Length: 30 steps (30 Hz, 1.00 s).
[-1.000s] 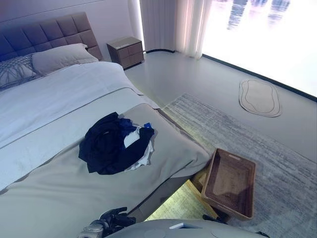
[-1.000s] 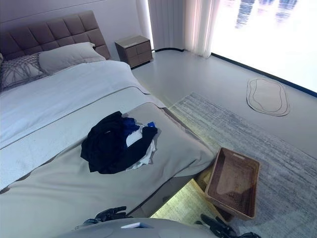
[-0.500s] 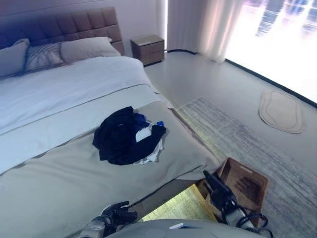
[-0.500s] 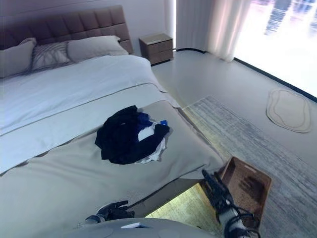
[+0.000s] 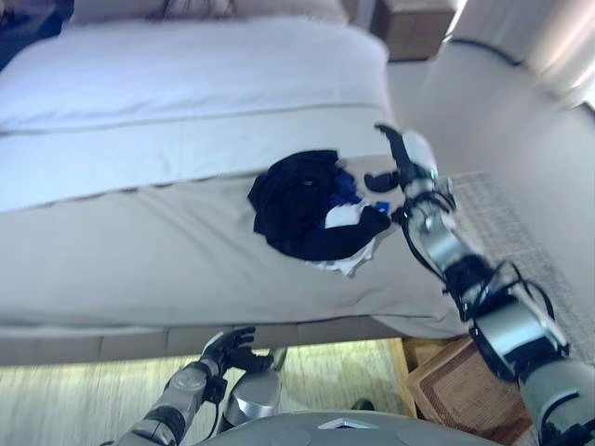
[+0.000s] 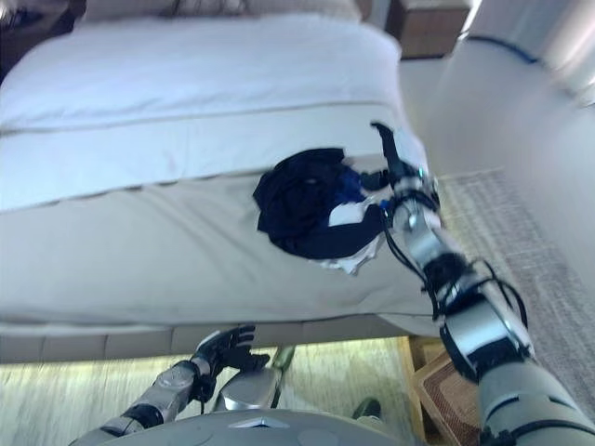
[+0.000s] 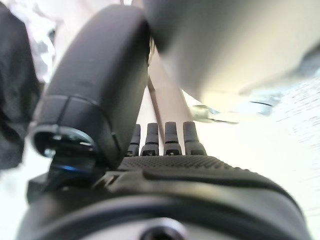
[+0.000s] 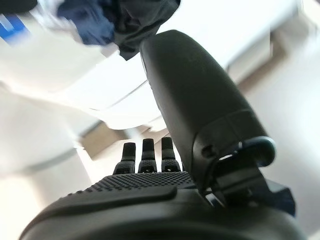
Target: Pick up the clothes from the bed and place them into the basket
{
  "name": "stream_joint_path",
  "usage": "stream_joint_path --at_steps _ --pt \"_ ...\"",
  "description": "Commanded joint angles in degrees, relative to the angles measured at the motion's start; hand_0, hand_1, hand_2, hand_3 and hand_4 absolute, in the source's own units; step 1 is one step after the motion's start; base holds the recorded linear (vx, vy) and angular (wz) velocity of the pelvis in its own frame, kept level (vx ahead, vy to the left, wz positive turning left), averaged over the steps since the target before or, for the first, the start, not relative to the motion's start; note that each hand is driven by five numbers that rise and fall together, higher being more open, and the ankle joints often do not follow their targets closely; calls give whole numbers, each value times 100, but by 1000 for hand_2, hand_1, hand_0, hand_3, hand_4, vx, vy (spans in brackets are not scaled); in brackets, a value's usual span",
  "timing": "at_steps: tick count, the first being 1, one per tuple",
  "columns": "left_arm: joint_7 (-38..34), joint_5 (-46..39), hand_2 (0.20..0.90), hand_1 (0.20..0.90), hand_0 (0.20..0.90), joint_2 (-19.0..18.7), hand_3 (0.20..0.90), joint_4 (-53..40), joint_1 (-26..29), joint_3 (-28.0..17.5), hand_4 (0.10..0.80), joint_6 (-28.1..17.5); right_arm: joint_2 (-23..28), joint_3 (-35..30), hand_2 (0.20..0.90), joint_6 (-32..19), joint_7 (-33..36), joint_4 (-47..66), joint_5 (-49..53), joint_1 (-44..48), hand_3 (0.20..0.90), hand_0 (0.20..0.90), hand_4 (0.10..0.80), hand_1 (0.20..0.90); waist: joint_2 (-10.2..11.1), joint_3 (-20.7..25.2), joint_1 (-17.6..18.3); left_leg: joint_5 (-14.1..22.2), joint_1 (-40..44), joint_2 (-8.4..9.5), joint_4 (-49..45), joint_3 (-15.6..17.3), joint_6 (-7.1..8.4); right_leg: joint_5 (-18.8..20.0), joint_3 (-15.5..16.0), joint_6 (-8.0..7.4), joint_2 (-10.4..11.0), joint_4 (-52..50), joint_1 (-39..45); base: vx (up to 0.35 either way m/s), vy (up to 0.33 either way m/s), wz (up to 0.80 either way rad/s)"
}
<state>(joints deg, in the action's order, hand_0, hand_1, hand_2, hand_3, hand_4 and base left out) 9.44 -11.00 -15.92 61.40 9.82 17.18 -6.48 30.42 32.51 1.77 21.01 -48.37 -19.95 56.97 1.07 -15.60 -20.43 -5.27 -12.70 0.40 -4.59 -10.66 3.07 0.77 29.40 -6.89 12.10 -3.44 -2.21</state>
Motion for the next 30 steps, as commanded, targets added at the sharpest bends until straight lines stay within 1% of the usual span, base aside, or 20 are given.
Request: stream_joint_path --at_steps 1,3,4,7,9,12,16,17,19,20,21,24,26,29,30 --pt "-86 -68 900 900 900 -743 900 242 -499 294 800 56 218 465 900 15 590 443 -401 985 900 900 800 900 149 -470 -498 601 -149 383 -86 173 -526 -225 -303 76 320 -1085 137 -81 -32 42" --pt "-98 -170 900 900 900 -750 900 232 -493 261 800 -2 219 542 900 44 576 375 -396 1100 900 900 800 900 151 -523 -541 591 -234 390 -119 152 -521 -212 -277 71 340 -1121 86 -29 13 27" --pt "-100 -377 900 900 900 -775 900 152 -535 176 800 -115 206 639 900 135 513 252 -439 1272 900 900 800 900 149 -638 -647 573 -347 394 -146 117 -511 -164 -235 52 368 -1175 17 -20 24 20" --pt "-133 -617 900 900 900 -886 900 -18 -569 -76 800 -149 180 824 900 374 89 -184 -478 1556 900 900 800 900 201 -846 -861 489 -557 378 -90 14 -482 -125 -77 5 386 -1230 -118 -23 -26 22" --pt "-100 -705 900 900 900 -985 900 -40 -585 -167 800 -149 154 1022 900 592 -392 -785 -413 1807 900 900 800 900 227 -983 -1017 366 -661 338 50 -48 -454 -159 116 -13 379 -1263 -178 -8 -19 33" --pt "0 -837 900 900 900 -992 900 47 -571 -177 800 -281 93 1083 900 862 -915 -1455 -383 2007 900 900 800 900 194 -1110 -1113 275 -771 339 125 -77 -444 -201 265 -4 411 -1340 -256 -13 36 23" --pt "64 -843 900 900 900 -938 900 62 -580 -155 800 -372 8 1053 900 1320 -1202 -1794 -475 2209 900 900 800 900 101 -1205 -1203 266 -859 359 72 -133 -455 -253 402 5 538 -1600 -396 13 66 17" --pt "71 -841 900 900 900 -937 900 65 -578 -154 800 -376 -1 1049 900 1367 -1231 -1810 -483 2226 900 900 800 900 97 -1208 -1205 266 -867 362 67 -135 -455 -256 408 5 546 -1612 -403 3 35 15" --pt "106 -836 900 900 900 -935 900 96 -583 -136 800 -429 -21 1029 900 1701 -1585 -1943 -564 2278 900 900 800 900 63 -1226 -1222 264 -891 361 46 -139 -449 -275 430 8 585 -1684 -457 4 13 8" --pt "106 -809 900 900 900 -960 900 52 -603 -149 800 -419 21 1086 467 1852 -1820 -2027 -515 2278 395 467 295 467 61 -1228 -1224 260 -874 333 71 -135 -444 -284 440 -4 575 -1654 -450 10 -26 3" --pt "97 -793 900 900 900 -979 900 29 -600 -158 800 -407 63 1129 300 1844 -1779 -2032 -449 2297 200 300 100 300 69 -1224 -1216 261 -849 318 99 -135 -438 -276 440 -15 565 -1612 -431 7 -43 3" --pt "82 -761 900 900 900 -1008 900 102 -625 -147 800 -464 105 1114 300 1715 -1432 -1910 -476 2397 200 300 100 300 80 -1174 -1157 275 -746 272 151 -102 -417 -256 394 -33 561 -1572 -367 0 -47 0" --pt "50 -756 900 900 900 -1014 900 134 -631 -135 800 -468 126 1131 300 1583 -1012 -1788 -328 2493 200 300 100 300 81 -1122 -1108 284 -677 237 189 -79 -399 -285 337 -36 540 -1528 -334 -11 -45 -4" --pt "-9 -738 900 900 900 -975 900 210 -696 -112 800 -509 229 1028 300 1277 133 -1142 143 2667 200 300 100 300 94 -962 -973 294 -512 192 274 -26 -362 -366 218 -16 468 -1414 -217 -16 -27 -7" --pt "-36 -731 900 900 900 -949 900 233 -716 -122 800 -517 313 895 300 1223 551 -718 275 2686 200 300 100 300 105 -893 -908 302 -451 186 304 1 -353 -370 182 -15 449 -1362 -162 -27 -21 -10"
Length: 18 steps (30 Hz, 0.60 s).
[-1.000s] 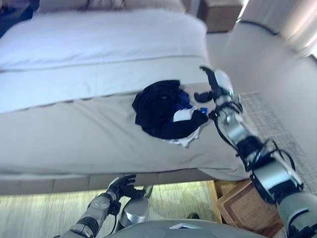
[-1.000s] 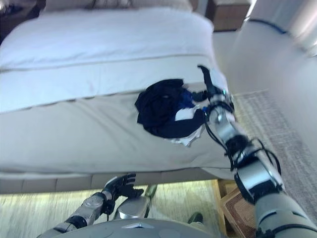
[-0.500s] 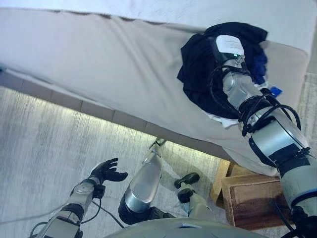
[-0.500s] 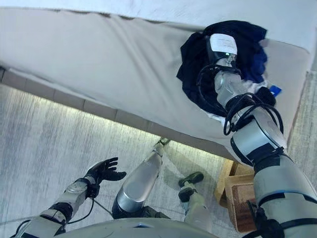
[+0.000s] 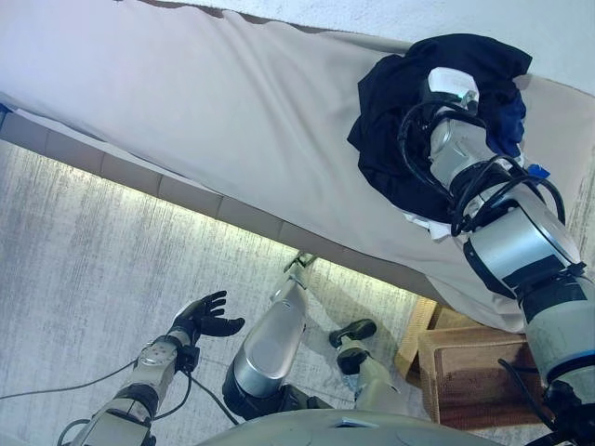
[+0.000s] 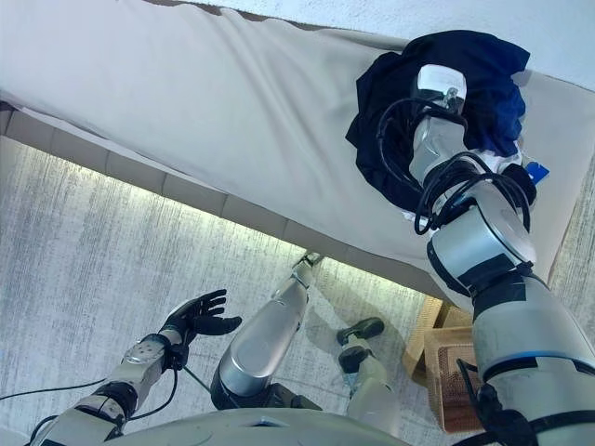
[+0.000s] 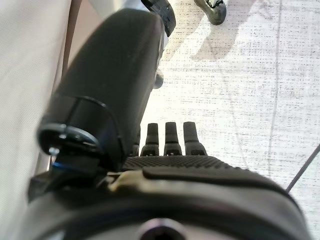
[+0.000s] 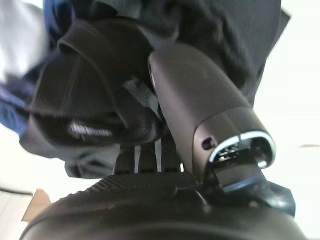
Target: Pick up the clothes from the bed and place them into the basket
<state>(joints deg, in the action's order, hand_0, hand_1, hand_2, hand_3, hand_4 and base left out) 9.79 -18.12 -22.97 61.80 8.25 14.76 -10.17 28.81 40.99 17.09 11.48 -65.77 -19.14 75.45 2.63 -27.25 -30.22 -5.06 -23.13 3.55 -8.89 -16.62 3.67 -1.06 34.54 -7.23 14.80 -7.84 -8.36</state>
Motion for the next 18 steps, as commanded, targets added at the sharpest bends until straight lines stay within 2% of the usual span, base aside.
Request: stream_joint_path --at_steps 1,4,9,13,18 --pt "-79 8 900 900 900 -228 900 208 -574 84 800 -122 560 -42 300 -369 1749 1383 245 812 200 300 100 300 -35 341 121 292 652 -130 766 613 -405 -185 -361 20 167 -886 491 -22 -23 -15" --pt "-97 127 900 900 900 -183 900 239 -666 -34 800 -73 859 -502 300 -613 2284 2397 283 606 200 300 100 300 -17 611 272 341 890 -140 876 660 -398 -187 -440 8 145 -798 650 9 -26 -15" --pt "-33 475 900 900 900 -130 900 390 -876 -222 800 8 1251 -1143 300 -590 2426 3574 322 219 200 300 100 300 0 1245 421 412 1450 -135 1046 669 -374 -266 -482 6 12 -483 1179 99 -19 -8" --pt "-29 697 900 900 900 -64 900 411 -1090 -335 800 90 1516 -1449 300 -447 2375 4161 430 -72 200 300 100 300 31 1689 482 363 1807 -183 1213 690 -292 -352 -493 25 -218 -110 1660 61 -17 -5" --pt "-3 1045 900 900 900 3 900 597 -1152 -483 800 240 1931 -1699 300 -486 2430 4204 886 -243 200 300 100 300 196 2143 503 240 1953 -254 1348 704 -128 -422 -445 65 -527 367 2073 -35 -50 0"
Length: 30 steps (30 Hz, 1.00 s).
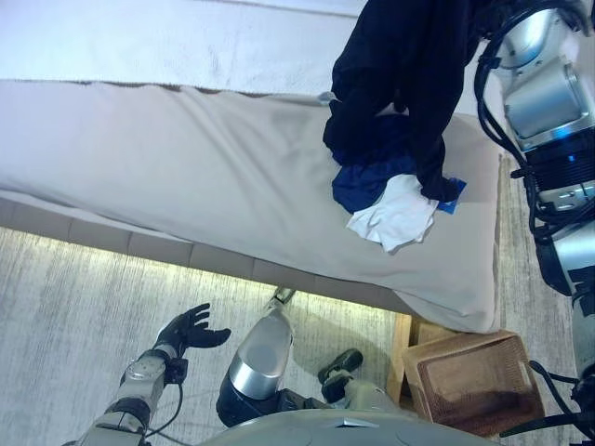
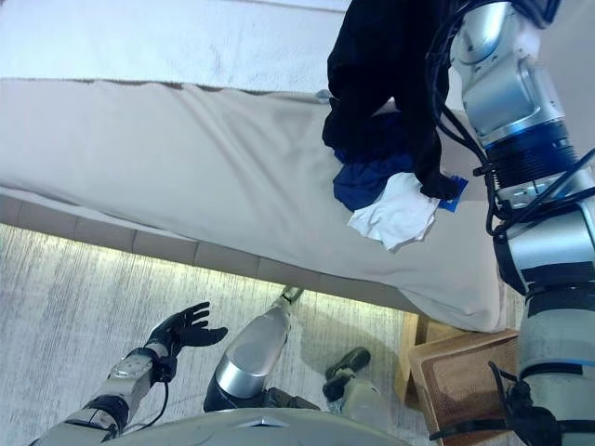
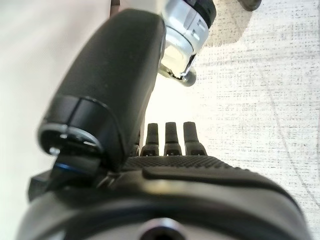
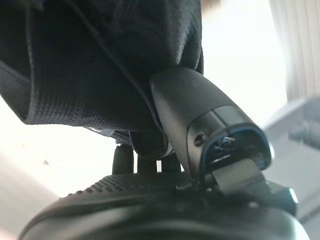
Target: Pick up the clothes from the bed and place them into the basket
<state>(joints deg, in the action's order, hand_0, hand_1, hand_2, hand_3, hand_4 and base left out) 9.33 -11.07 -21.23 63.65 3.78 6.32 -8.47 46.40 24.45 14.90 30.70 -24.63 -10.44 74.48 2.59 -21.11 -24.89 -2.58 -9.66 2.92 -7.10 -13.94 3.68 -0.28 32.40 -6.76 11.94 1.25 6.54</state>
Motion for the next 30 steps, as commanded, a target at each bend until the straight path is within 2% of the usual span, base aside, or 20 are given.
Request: stream_joint_path --at_steps 1,4,8,11,12,16,20,24,30 --pt "40 387 900 900 900 -166 900 438 -701 347 800 85 198 -68 300 -276 508 70 42 -157 200 300 100 300 216 1557 -25 -12 611 -191 1174 431 -118 -494 -228 19 -260 -518 599 -92 -69 4" --pt "-34 573 900 900 900 -144 900 707 -673 289 800 189 411 -137 300 -303 525 -132 294 -127 200 300 100 300 336 1760 86 -39 699 -213 1210 482 -45 -528 -306 56 -431 -318 708 -70 -57 5" --pt "-84 710 900 900 900 -107 900 919 -602 232 800 380 535 -190 300 -297 500 -319 717 -44 200 300 100 300 404 1894 256 -18 777 -206 1210 545 -5 -551 -489 71 -543 -169 758 -51 -38 -3" --pt "-71 759 900 900 900 -79 900 1048 -581 212 800 495 608 -265 300 -369 344 -470 1116 -36 200 300 100 300 411 1971 396 32 867 -190 1210 659 -7 -499 -567 45 -549 -111 779 -74 33 -11" --pt "-56 774 900 900 900 -80 900 1074 -578 225 800 520 656 -287 300 -430 212 -540 1314 -44 200 300 100 300 374 1980 430 -82 842 -170 1210 711 -54 -356 -494 40 -524 -94 723 -119 80 -17" --pt "-27 795 900 900 900 -65 900 1112 -547 268 800 621 678 -219 300 -633 -534 -727 1899 -64 200 300 100 300 363 2013 618 16 992 -196 1210 917 -75 -271 -579 36 -490 -58 650 -58 50 -18" --pt "-72 745 900 900 900 0 900 1036 -510 392 800 622 700 -398 300 -761 -373 -762 2109 -133 200 300 100 300 369 2006 763 99 1112 -255 1210 1056 -97 -248 -694 45 -499 -23 600 -12 -4 -19" --pt "-111 748 900 900 900 52 900 942 -458 597 800 678 878 -673 300 -935 99 -652 2136 -222 200 300 100 300 363 2018 1011 208 1241 -351 1210 1332 -115 -249 -893 50 -527 46 525 -37 -36 -32" --pt "-48 748 900 900 900 40 900 710 -295 844 800 1047 1281 -805 300 -742 -99 -242 2145 -633 200 300 100 300 228 2071 1569 338 1387 -451 1210 1875 -157 -228 -1241 91 -535 44 274 -48 13 -53"
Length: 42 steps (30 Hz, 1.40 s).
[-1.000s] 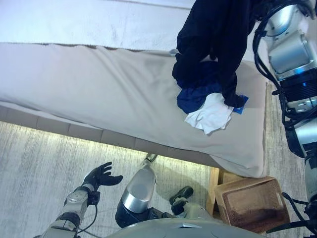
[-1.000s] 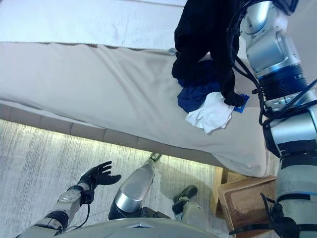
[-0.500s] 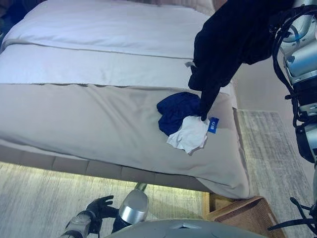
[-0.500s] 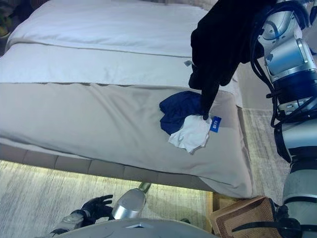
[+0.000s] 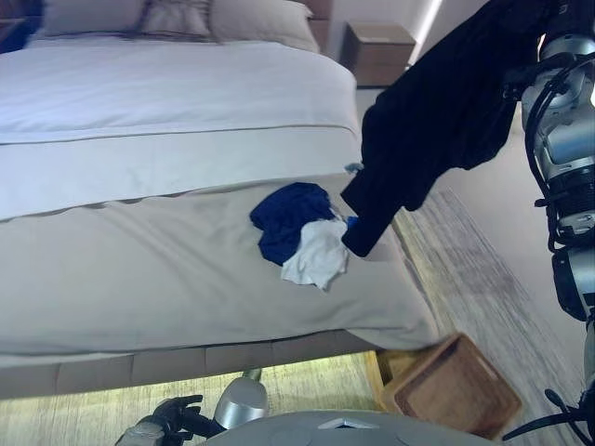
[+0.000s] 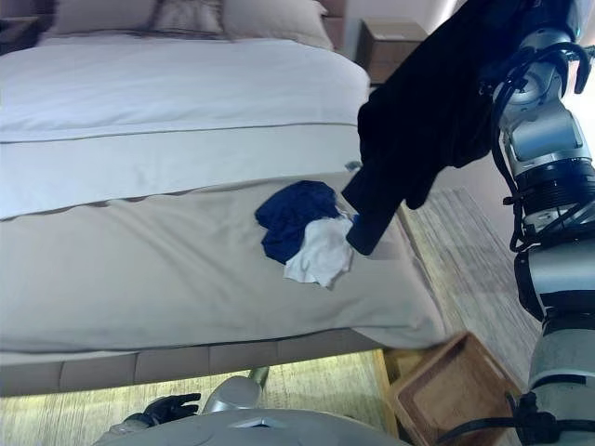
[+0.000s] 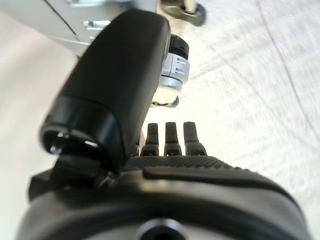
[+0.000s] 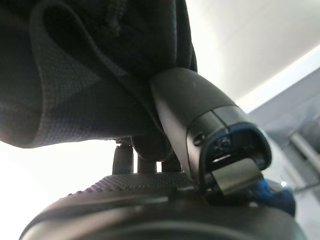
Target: Pick up the clothes from the bed and place them into the basket
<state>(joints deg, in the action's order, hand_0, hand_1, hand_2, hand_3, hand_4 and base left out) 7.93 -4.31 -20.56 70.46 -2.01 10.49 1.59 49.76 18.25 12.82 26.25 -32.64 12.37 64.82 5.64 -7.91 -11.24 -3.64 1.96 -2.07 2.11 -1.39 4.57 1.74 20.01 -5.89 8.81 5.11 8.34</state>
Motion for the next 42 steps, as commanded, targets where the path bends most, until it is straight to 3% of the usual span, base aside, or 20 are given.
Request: stream_joint_path --at_steps 1,6,14,24,36,38,39,42 --pt "118 76 900 900 900 -40 900 -18 327 461 800 75 1005 -247 300 -484 236 601 -112 185 200 300 100 300 -94 757 299 459 240 33 289 686 -251 -428 -48 8 -221 -369 46 -33 -1 -38" --pt "210 5 900 900 900 -99 900 -320 573 599 800 255 1085 -650 300 -393 -423 545 -186 -702 200 300 100 300 -171 712 674 542 364 -11 289 970 -270 -415 -292 41 -236 -404 -67 -20 -17 -37" --pt "272 150 900 900 900 -109 900 -550 724 797 800 272 747 -1291 300 -330 -679 216 -759 -2082 200 300 100 300 -267 614 913 601 519 -72 289 1244 -262 -380 -406 57 -248 -330 -30 -4 -54 -21" --pt "252 261 900 900 900 -127 900 -508 704 831 800 269 82 -1579 300 20 -526 -271 -825 -3103 200 300 100 300 -381 500 905 596 562 -136 289 1285 -183 -271 -334 59 -293 -78 47 1 -99 -10" --pt "165 142 900 900 900 -189 900 -541 714 850 800 58 -193 -1589 300 688 -220 -1500 -924 -3641 200 300 100 300 -591 278 847 418 249 -221 289 1210 -44 -245 -229 101 -342 -11 -157 -31 -93 4" --pt "141 95 900 900 900 -189 900 -548 704 888 800 -74 -186 -1603 811 825 -328 -1956 -953 -3682 796 811 696 811 -653 222 827 396 198 -225 289 1175 -19 -261 -229 111 -344 -12 -191 -54 -50 14" --pt "121 48 900 900 900 -189 900 -607 721 916 800 -97 -180 -1619 900 815 -326 -2158 -926 -3703 900 900 800 900 -683 190 811 364 145 -222 289 1147 -8 -253 -222 121 -344 -12 -228 -104 -33 11" --pt "48 -89 900 900 900 -143 900 -770 873 956 800 -127 -197 -1655 900 734 -347 -2682 -735 -3742 900 900 800 900 -744 48 734 252 -34 -217 289 1045 15 -216 -157 152 -338 -18 -347 -145 -47 15"
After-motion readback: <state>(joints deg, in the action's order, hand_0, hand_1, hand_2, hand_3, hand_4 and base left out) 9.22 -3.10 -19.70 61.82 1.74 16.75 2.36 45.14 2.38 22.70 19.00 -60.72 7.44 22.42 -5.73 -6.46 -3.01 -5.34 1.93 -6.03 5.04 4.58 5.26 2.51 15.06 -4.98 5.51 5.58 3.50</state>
